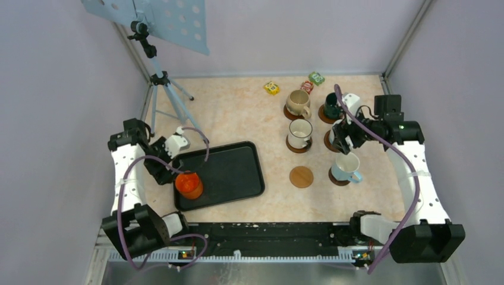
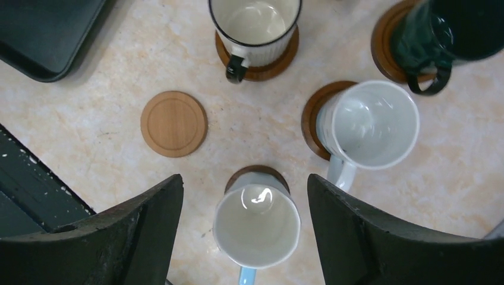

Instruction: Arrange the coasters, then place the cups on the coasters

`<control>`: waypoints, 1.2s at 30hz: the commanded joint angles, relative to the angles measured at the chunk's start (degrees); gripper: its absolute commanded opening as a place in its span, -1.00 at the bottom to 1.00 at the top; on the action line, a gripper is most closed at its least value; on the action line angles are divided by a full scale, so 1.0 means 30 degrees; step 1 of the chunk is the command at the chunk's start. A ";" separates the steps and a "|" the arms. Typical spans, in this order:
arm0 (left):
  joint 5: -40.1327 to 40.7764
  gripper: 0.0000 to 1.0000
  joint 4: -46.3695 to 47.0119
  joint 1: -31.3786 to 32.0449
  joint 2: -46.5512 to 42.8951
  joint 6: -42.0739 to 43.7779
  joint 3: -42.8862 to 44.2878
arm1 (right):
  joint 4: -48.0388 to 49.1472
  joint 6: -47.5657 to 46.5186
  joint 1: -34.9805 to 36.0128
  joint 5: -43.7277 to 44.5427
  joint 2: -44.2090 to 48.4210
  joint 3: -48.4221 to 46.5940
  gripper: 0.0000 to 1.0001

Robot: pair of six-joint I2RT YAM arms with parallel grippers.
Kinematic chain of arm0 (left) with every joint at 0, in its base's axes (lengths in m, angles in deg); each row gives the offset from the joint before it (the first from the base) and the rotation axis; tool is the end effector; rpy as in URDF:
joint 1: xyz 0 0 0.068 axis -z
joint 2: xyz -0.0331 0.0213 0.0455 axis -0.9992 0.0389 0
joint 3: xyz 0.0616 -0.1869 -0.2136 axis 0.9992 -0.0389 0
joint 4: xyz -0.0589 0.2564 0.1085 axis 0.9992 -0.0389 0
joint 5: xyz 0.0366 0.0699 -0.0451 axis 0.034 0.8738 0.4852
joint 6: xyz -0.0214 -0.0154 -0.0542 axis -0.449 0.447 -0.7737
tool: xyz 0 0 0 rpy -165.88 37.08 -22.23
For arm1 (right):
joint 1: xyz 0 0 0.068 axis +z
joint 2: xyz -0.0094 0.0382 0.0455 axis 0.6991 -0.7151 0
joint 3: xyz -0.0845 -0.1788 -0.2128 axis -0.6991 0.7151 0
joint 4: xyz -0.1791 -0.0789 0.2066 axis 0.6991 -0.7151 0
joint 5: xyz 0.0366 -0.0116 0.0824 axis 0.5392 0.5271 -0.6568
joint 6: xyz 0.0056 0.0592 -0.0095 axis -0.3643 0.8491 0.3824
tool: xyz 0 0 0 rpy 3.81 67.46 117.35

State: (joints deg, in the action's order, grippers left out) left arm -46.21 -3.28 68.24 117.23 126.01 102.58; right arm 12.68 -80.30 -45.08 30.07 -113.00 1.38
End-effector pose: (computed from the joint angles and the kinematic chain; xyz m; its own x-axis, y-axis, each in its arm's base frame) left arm 0.2025 0.0569 0.3017 -0.5862 0.7260 -0.3596 0.7611 0.6455 0.0626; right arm 0.2289 0.0190 0.3591 -0.4994 -0.4808 -0.7207 -0.6829 0.7304 -0.0141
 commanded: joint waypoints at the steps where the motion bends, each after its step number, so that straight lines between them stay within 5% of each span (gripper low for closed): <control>1: 0.1359 0.77 0.0812 -0.0166 -0.0638 0.2708 -0.1959 | 0.1595 0.1508 0.2019 -0.0114 -0.0270 -0.1071 0.51; 8: 0.0801 0.80 0.3406 -0.0104 -0.1318 0.3492 -0.4691 | 0.2057 0.2116 0.2915 -0.0041 -0.0672 -0.1618 0.53; 13: -0.0336 0.81 0.4612 0.0923 -0.1023 0.1342 -0.5006 | 0.2046 0.2190 0.3050 -0.0005 -0.0674 -0.1583 0.53; 24: -0.0312 0.82 0.8031 0.6724 0.0288 -0.5043 -0.5529 | 0.1877 0.2207 0.3153 -0.0089 -0.0862 -0.1753 0.54; 30: -0.1625 0.73 0.7564 0.8207 0.1760 -0.7036 -0.4165 | 0.1828 0.2164 0.3152 0.0061 -0.0835 -0.1838 0.56; 36: -0.2903 0.74 0.4598 0.8680 0.1573 -0.5420 -0.3484 | 0.1693 0.2065 0.3172 -0.0003 -0.0836 -0.1681 0.56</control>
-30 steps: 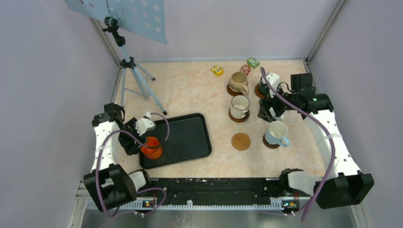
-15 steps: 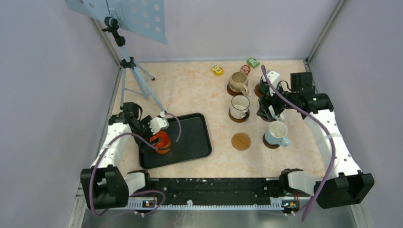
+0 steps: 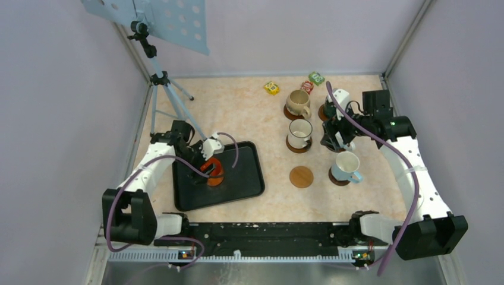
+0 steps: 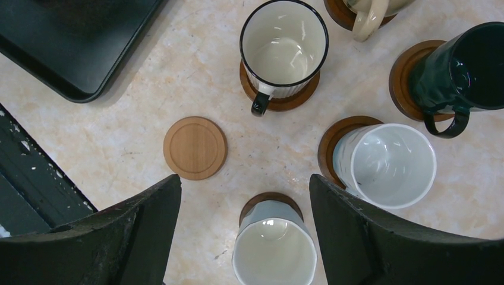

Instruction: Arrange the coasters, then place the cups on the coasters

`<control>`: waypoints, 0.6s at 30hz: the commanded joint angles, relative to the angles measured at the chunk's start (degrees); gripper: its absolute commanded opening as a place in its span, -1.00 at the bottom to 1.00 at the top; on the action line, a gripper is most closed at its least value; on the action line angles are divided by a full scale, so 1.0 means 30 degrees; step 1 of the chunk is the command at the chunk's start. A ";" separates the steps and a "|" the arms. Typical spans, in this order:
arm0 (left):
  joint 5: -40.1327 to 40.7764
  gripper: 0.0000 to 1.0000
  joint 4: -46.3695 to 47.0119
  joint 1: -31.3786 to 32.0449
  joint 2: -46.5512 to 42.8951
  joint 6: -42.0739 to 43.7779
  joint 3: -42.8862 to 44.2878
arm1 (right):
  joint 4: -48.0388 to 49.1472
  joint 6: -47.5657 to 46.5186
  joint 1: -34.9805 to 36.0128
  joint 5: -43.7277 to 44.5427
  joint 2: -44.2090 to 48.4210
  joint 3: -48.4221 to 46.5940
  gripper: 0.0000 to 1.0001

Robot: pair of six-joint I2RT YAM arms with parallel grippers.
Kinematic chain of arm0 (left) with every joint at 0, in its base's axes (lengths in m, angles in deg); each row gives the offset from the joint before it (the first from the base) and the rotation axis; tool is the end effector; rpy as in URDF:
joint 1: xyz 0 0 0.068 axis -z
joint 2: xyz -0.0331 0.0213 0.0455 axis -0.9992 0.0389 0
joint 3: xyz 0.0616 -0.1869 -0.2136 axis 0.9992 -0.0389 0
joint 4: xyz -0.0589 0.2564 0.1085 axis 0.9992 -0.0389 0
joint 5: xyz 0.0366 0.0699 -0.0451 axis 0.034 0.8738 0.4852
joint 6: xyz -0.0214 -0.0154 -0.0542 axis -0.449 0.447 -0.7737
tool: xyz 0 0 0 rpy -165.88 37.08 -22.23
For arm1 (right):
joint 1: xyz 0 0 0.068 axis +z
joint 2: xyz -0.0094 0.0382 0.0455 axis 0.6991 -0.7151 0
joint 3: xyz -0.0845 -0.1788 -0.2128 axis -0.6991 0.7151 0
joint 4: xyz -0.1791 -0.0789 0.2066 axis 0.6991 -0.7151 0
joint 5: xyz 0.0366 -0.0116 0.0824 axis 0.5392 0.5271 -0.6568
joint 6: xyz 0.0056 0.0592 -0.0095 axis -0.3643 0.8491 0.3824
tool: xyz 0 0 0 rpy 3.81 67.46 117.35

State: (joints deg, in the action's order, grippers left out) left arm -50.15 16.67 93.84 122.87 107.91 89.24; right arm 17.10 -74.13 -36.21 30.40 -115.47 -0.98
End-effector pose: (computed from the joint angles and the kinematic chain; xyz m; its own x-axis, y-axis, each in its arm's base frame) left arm 0.2331 -0.0418 0.2212 -0.4897 0.7644 -0.4194 0.8586 0.5065 -0.0793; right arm 0.2410 0.0564 0.3690 -0.4478 -0.4763 -0.7567 -0.7381 0.6746 0.0122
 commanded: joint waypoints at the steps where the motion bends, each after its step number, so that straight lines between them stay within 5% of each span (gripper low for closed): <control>1: -0.1167 0.75 -0.2300 0.0157 -0.0475 0.0747 0.1102 | 0.0188 0.0004 0.0216 -0.0224 0.0015 -0.0865 0.56; 5: 0.2754 0.71 -0.1474 -0.0557 -0.0807 -0.0169 0.1543 | 0.0181 0.0008 0.0303 -0.0333 0.0033 -0.0803 0.56; 10: 0.1458 0.58 -0.1752 -0.3517 0.0140 0.1157 0.3437 | 0.0210 0.0044 0.0467 -0.0425 0.0065 -0.0793 0.57; 18: 0.1468 0.11 0.0280 -0.3564 0.1349 0.1534 0.3344 | 0.0136 0.0137 0.0576 -0.0451 0.0091 -0.0802 0.57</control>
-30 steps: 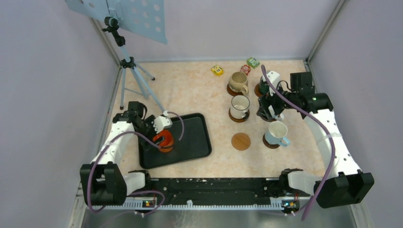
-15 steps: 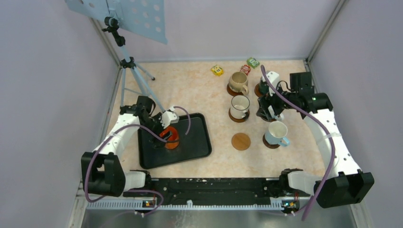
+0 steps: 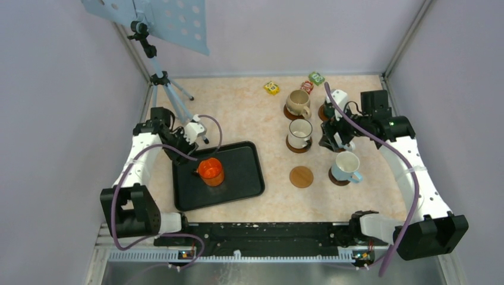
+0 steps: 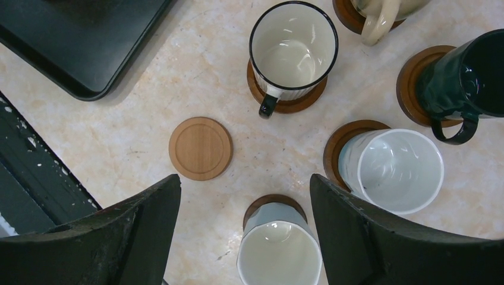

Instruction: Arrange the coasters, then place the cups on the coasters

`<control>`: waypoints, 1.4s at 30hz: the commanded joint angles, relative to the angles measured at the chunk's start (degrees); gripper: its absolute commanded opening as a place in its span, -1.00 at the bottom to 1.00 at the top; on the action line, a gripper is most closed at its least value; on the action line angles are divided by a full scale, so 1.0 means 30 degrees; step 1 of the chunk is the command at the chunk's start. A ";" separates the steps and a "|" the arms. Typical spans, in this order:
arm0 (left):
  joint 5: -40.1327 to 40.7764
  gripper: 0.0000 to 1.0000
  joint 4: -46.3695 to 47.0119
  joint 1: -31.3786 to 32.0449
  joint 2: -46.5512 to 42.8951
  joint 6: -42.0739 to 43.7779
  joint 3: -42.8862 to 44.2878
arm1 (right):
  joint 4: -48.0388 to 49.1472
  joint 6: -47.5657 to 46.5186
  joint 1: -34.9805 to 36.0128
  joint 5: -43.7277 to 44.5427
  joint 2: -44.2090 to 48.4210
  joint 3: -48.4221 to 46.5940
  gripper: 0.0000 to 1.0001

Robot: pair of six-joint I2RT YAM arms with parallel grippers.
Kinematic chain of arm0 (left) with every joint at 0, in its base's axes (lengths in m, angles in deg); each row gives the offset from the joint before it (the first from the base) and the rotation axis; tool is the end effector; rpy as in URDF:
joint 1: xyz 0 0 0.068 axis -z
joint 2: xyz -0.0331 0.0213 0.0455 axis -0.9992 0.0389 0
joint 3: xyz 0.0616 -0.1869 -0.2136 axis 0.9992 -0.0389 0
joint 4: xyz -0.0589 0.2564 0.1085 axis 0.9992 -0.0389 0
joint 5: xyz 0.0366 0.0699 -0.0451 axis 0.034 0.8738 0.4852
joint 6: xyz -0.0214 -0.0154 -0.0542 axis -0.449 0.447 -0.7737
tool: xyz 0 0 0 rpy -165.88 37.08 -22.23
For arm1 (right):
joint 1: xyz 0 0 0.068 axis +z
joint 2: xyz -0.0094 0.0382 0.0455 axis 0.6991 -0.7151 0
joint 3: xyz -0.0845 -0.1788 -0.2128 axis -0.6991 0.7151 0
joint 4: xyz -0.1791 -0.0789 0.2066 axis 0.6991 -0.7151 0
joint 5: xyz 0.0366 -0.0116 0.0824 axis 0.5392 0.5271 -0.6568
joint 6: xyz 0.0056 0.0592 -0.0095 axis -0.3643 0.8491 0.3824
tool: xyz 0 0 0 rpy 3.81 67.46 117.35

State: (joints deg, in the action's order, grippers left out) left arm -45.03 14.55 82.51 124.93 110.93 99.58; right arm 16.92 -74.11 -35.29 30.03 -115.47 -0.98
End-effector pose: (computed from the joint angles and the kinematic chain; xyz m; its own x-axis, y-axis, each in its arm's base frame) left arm 0.2629 0.0109 0.2655 -0.5653 0.7140 -0.4131 0.7584 0.6468 0.0802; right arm 0.2396 0.0604 0.3689 -0.4412 -0.4818 -0.7571 -0.7514 0.6595 0.0182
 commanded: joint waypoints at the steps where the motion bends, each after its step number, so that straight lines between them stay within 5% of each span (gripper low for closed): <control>1: -0.0178 0.06 0.1064 0.0336 0.0797 0.0563 -0.0313 | 0.0192 0.0159 0.0317 -0.0333 0.0077 -0.0759 0.57; 8: 0.1654 -0.16 0.1937 0.2963 -0.0071 0.1313 -0.3107 | 0.0052 0.0255 0.0525 -0.0202 0.0047 -0.0868 0.57; 18: -0.0094 -0.36 -0.0686 0.5184 -0.2316 0.1307 -0.4291 | -0.0197 0.0336 0.0583 -0.0063 0.0020 -0.1164 0.58; 31: -0.0621 -0.36 0.1077 0.9405 -0.1532 -0.4926 -0.4683 | -0.0253 0.0489 0.0642 0.0039 -0.0172 -0.1175 0.58; 42: -0.0176 0.23 -0.1927 1.0102 -0.1020 -0.3989 0.2214 | -0.0401 0.0314 0.0659 0.0340 -0.0115 -0.1134 0.59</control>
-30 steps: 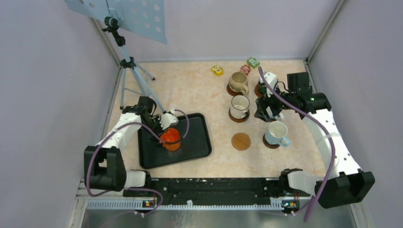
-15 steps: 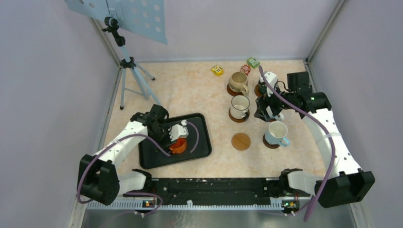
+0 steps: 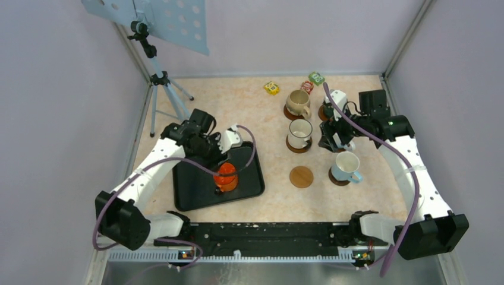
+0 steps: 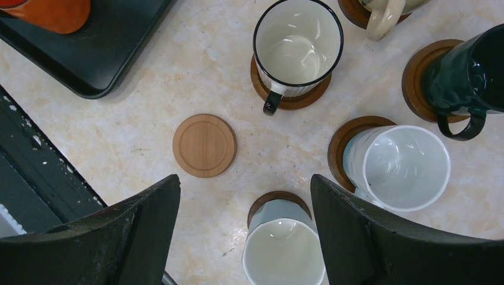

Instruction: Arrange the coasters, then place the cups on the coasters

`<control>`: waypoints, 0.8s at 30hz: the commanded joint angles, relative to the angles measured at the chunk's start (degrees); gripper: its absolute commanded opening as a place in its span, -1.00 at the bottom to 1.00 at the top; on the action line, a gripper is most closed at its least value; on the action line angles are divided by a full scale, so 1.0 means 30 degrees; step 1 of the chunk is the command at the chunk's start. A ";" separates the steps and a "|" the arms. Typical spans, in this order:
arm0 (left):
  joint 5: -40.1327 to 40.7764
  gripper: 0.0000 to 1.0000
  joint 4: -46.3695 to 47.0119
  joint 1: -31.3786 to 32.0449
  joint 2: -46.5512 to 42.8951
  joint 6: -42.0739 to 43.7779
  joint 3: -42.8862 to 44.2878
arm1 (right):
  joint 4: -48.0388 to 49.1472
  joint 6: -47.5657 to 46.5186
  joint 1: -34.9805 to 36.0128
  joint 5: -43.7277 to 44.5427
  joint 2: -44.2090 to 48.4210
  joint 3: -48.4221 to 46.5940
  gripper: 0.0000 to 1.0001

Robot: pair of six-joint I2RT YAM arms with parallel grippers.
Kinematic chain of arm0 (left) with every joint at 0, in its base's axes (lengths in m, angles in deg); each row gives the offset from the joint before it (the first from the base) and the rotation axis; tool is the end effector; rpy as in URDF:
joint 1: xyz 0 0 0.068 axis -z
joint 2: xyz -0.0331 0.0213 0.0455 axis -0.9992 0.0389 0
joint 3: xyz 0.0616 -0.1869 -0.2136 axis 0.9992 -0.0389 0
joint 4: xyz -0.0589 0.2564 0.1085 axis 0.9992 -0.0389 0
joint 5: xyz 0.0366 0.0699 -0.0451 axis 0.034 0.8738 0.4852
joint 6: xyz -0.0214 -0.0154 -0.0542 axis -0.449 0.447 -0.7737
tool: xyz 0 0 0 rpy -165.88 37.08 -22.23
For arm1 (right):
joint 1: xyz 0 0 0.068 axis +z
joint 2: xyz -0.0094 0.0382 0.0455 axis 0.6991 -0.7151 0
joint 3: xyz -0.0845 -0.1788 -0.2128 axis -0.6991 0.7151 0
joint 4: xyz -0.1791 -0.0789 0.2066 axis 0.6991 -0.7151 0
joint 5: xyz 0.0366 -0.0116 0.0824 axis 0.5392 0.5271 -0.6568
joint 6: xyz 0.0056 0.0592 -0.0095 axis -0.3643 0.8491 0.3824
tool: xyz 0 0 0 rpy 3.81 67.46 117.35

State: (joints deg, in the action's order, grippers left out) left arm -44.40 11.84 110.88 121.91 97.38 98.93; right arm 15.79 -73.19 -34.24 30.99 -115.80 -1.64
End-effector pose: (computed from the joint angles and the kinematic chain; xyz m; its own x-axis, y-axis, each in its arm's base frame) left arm 0.2232 -0.1091 0.2725 -0.3854 0.8266 -0.4100 0.9091 0.4164 -0.0151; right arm 0.2387 0.0642 0.3697 -0.4585 -0.4856 -0.7443 -0.7488 0.6622 0.0292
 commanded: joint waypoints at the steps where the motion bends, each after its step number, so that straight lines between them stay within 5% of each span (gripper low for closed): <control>1: -0.0540 0.31 -0.0840 0.1176 -0.0122 0.0639 0.2616 | 0.0016 0.0022 0.0295 0.0019 -0.0005 -0.0856 0.59; 8: 0.1245 0.50 0.0589 0.7676 0.0983 -0.0018 0.1966 | -0.0052 0.0478 0.0293 -0.0244 -0.0221 -0.1164 0.60; 12: 0.4618 0.56 0.1980 1.0472 0.2054 0.0155 0.0819 | -0.0099 0.0637 0.0308 -0.0299 -0.0331 -0.1422 0.60; 24: 1.0388 0.48 0.4814 1.0930 0.4434 0.1443 -0.0213 | -0.0166 0.0485 0.0296 -0.0010 -0.0382 -0.1315 0.60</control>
State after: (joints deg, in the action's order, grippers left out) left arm -19.55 21.68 145.13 134.61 99.98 99.04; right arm 14.94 -71.69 -34.22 30.97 -116.98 -3.23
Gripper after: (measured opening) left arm 0.747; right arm 0.797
